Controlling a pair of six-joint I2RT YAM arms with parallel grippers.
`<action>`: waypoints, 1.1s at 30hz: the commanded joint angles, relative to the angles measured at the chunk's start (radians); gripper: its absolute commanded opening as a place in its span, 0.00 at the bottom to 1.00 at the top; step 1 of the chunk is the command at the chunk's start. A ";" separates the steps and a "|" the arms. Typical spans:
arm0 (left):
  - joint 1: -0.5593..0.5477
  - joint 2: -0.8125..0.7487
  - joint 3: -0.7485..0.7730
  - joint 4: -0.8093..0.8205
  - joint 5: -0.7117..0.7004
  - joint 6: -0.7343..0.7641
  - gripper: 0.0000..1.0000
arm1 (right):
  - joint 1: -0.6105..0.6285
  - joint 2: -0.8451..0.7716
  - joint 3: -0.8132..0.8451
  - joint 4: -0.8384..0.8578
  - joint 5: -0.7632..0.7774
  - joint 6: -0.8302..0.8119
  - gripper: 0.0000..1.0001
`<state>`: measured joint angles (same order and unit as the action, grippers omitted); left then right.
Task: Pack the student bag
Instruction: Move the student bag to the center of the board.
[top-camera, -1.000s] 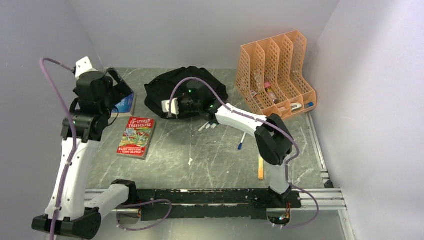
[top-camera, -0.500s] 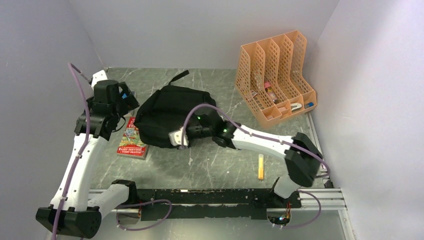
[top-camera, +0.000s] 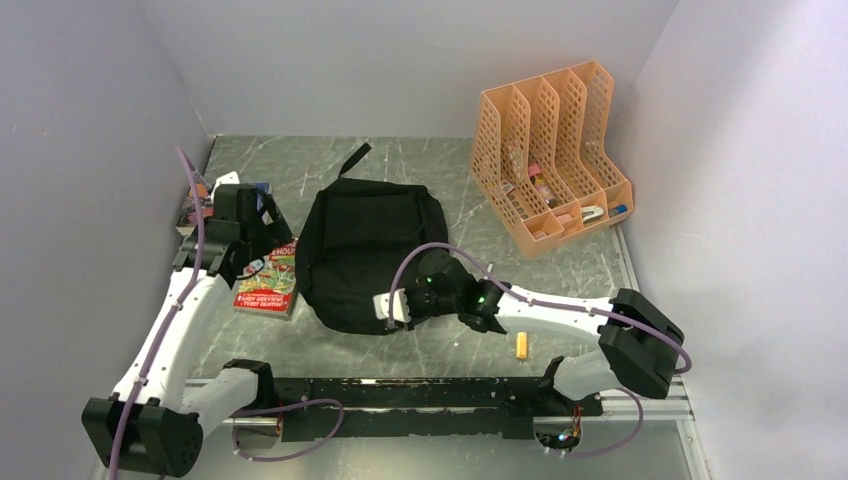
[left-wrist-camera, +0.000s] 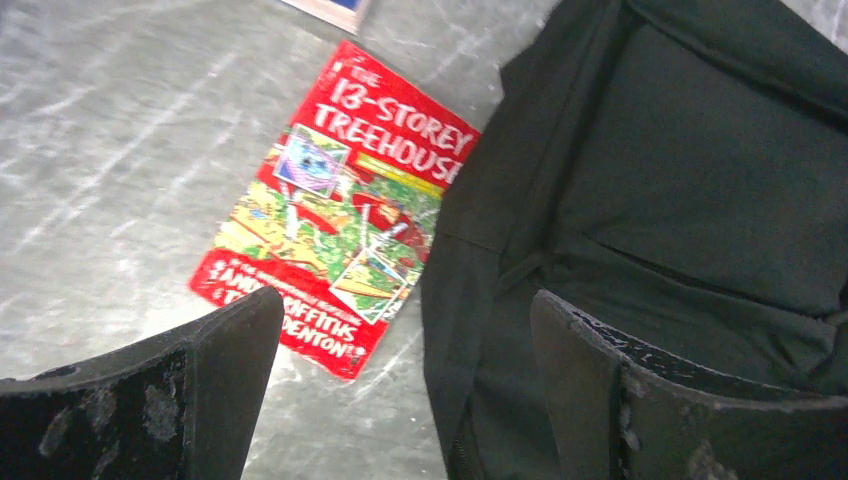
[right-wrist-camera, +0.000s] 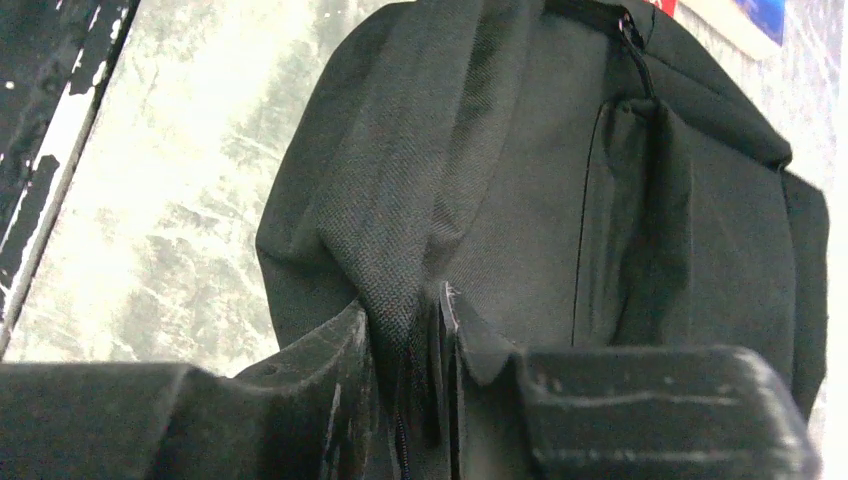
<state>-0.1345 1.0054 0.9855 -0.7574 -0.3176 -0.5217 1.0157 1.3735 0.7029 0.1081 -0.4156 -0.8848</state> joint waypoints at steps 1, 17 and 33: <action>0.009 0.031 -0.049 0.103 0.142 -0.006 0.98 | 0.001 -0.019 0.027 0.044 0.038 0.220 0.32; 0.009 0.228 -0.068 0.263 0.255 0.034 0.98 | 0.000 -0.263 0.001 0.159 0.062 0.772 0.54; 0.013 0.079 -0.090 0.199 0.083 -0.050 0.92 | 0.000 0.294 0.441 0.202 0.543 1.696 0.49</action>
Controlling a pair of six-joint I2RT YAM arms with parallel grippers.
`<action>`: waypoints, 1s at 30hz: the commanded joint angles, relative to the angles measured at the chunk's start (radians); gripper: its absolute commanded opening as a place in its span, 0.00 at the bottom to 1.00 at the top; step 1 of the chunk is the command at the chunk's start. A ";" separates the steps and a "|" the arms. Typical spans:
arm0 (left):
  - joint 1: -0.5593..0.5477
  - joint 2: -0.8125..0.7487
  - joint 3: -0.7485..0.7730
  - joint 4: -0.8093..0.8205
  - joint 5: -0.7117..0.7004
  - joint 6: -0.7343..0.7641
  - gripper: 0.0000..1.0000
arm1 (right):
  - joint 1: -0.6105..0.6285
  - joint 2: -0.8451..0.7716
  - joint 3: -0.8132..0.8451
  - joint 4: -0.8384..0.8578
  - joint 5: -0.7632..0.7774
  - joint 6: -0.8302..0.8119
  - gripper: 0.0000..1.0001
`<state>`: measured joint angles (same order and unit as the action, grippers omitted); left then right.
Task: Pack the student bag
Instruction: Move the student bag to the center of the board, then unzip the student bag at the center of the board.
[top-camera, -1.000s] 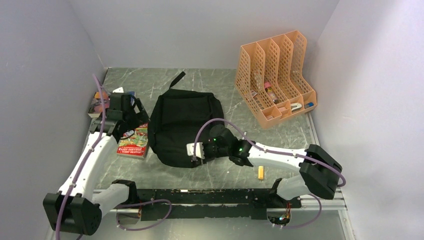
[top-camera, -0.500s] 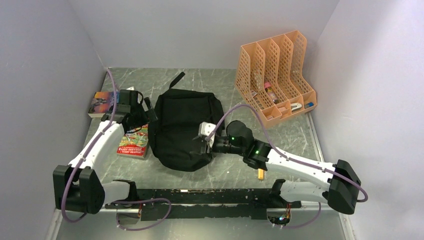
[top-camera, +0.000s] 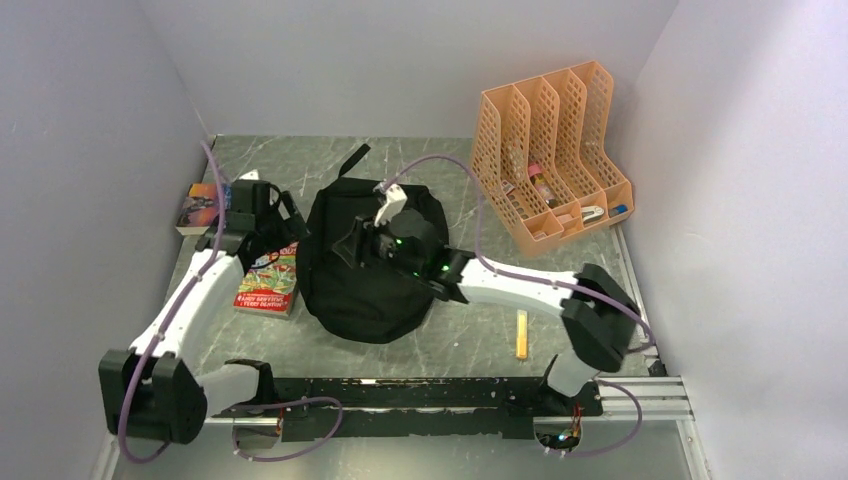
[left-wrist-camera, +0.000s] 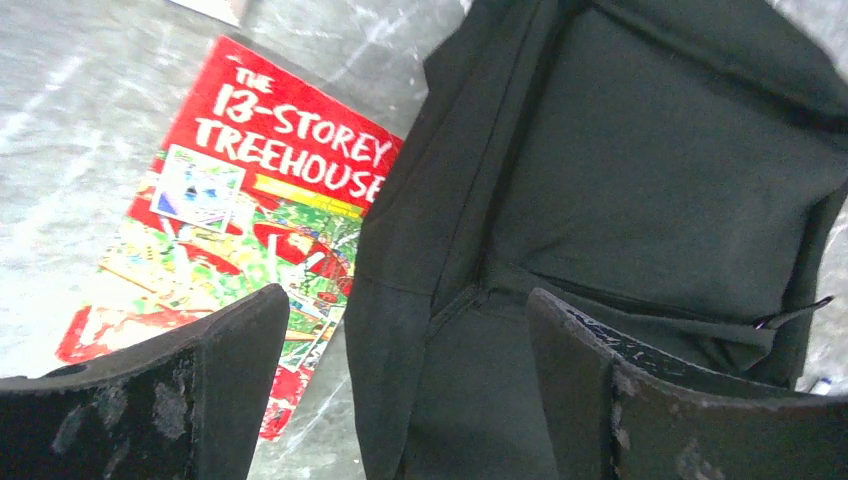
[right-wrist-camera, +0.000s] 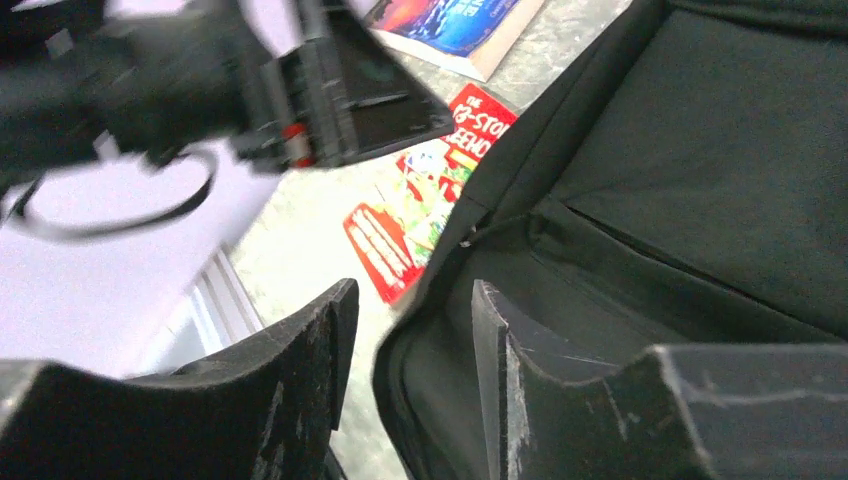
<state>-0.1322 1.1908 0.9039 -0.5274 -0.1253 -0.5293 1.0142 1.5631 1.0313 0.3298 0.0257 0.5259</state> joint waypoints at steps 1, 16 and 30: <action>0.011 -0.129 -0.011 -0.042 -0.129 -0.049 0.92 | 0.002 0.137 0.141 -0.041 0.112 0.327 0.48; 0.009 -0.233 -0.059 -0.046 -0.122 -0.045 0.91 | 0.018 0.453 0.383 -0.257 0.229 0.651 0.44; -0.009 -0.250 -0.092 -0.019 -0.103 -0.033 0.91 | 0.042 0.561 0.467 -0.291 0.195 0.719 0.39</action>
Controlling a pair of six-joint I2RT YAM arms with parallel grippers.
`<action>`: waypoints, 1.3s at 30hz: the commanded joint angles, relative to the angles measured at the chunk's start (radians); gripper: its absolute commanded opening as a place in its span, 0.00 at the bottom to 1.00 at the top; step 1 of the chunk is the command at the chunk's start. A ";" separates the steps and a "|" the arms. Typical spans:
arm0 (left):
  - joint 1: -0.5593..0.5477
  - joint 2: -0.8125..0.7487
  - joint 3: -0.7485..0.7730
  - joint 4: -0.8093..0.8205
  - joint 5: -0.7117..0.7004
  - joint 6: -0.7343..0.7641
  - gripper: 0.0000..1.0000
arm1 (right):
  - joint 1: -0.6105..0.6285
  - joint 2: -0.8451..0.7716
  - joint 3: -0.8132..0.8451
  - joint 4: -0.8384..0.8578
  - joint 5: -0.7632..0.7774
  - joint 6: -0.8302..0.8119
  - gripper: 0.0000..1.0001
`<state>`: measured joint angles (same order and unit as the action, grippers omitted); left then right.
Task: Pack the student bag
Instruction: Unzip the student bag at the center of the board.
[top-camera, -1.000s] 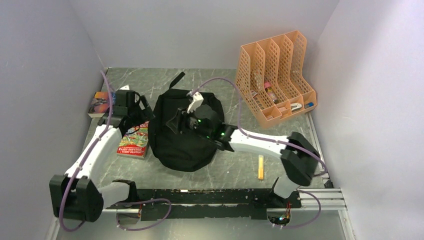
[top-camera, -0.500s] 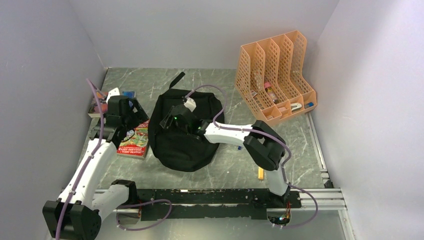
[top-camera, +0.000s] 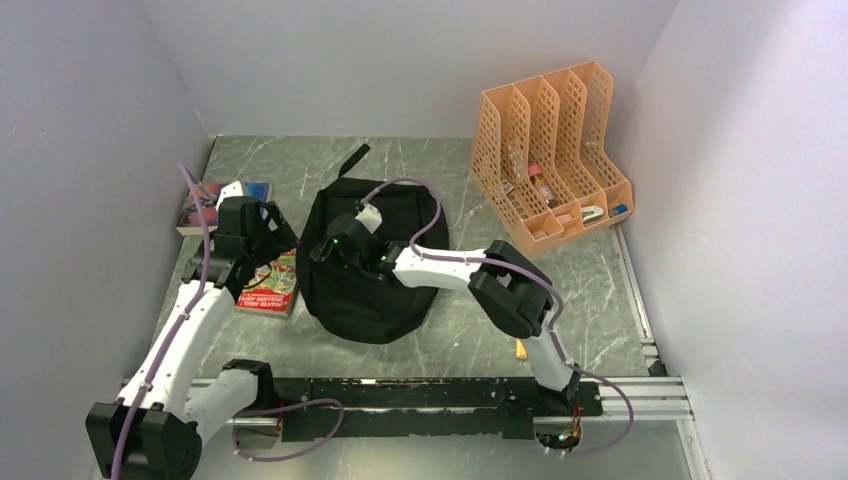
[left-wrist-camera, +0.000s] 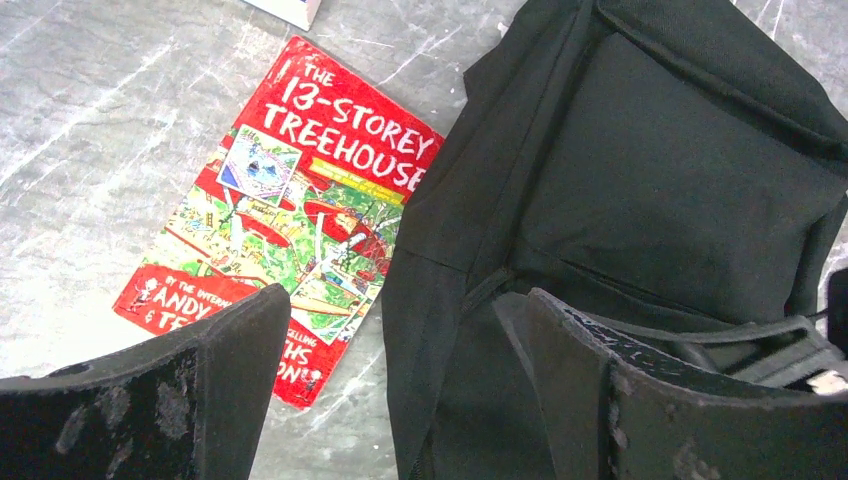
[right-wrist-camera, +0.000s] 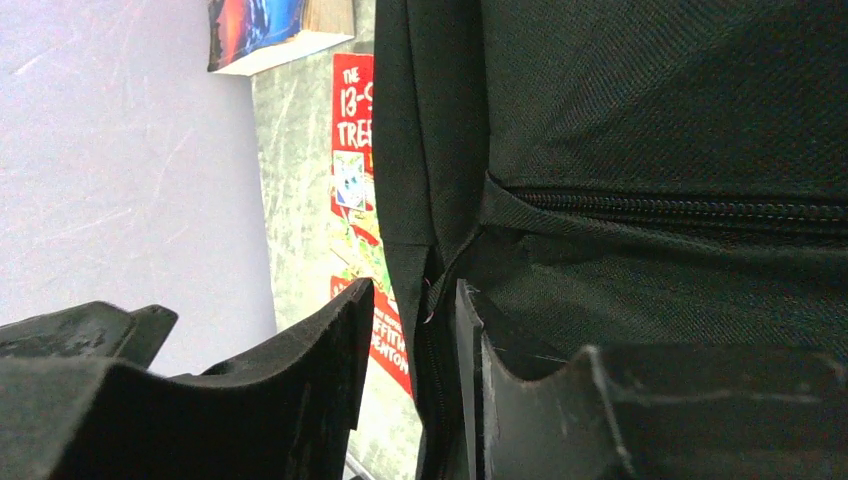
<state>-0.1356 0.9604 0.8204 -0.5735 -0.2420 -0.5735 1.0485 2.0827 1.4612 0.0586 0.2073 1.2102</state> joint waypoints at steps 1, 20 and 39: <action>-0.006 -0.020 -0.010 0.027 0.013 0.011 0.91 | 0.008 0.050 0.042 -0.021 0.015 0.038 0.39; -0.009 -0.012 -0.024 0.042 0.026 0.018 0.91 | 0.007 0.136 0.073 0.066 -0.009 0.036 0.15; -0.002 0.225 0.071 0.063 0.135 -0.001 0.96 | 0.007 0.016 -0.193 0.548 -0.064 -0.273 0.00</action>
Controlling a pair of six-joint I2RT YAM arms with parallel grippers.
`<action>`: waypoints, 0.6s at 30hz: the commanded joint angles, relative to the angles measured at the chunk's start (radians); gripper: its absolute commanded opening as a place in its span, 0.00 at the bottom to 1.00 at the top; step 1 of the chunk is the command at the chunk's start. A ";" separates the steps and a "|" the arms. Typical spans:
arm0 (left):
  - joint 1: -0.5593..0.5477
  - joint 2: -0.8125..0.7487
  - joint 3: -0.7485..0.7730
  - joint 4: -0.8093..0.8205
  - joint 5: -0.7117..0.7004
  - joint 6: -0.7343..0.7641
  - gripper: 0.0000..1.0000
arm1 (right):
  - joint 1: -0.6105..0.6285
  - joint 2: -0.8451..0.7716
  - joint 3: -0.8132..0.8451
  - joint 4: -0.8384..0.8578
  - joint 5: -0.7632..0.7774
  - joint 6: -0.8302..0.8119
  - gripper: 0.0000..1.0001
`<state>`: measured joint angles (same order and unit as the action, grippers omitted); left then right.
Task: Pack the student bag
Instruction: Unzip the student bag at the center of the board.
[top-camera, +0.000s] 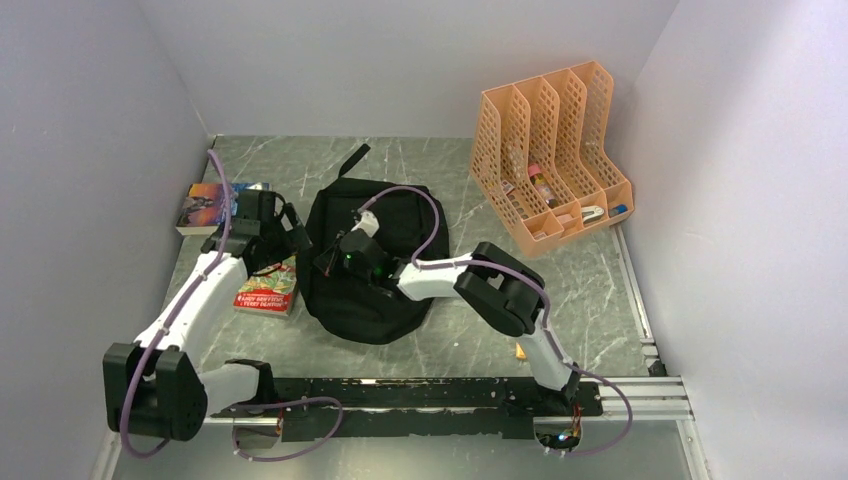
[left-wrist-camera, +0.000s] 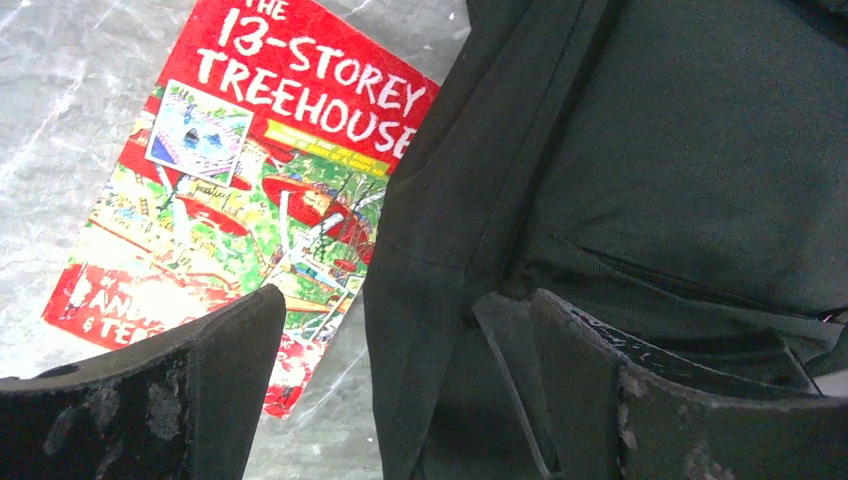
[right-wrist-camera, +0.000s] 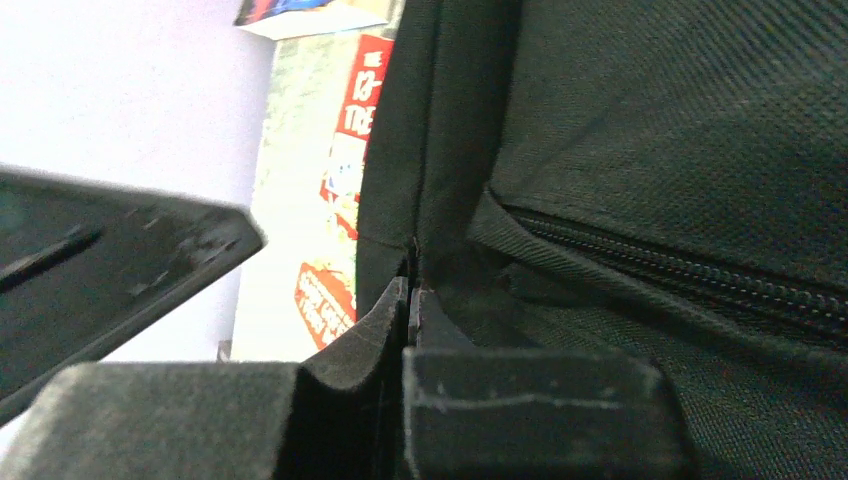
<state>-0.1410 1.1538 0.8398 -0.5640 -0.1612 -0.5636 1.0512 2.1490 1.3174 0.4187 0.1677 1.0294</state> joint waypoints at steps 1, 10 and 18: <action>0.004 0.044 0.058 0.066 0.055 -0.015 0.96 | 0.004 -0.050 -0.060 0.227 -0.035 -0.096 0.00; 0.006 0.166 0.085 0.128 0.073 -0.021 0.92 | 0.006 -0.055 -0.107 0.360 -0.097 -0.141 0.00; 0.010 0.230 0.081 0.157 0.075 -0.010 0.90 | 0.006 -0.069 -0.133 0.383 -0.111 -0.177 0.00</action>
<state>-0.1383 1.3674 0.9100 -0.4629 -0.1078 -0.5735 1.0512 2.1250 1.1984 0.7315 0.0719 0.8913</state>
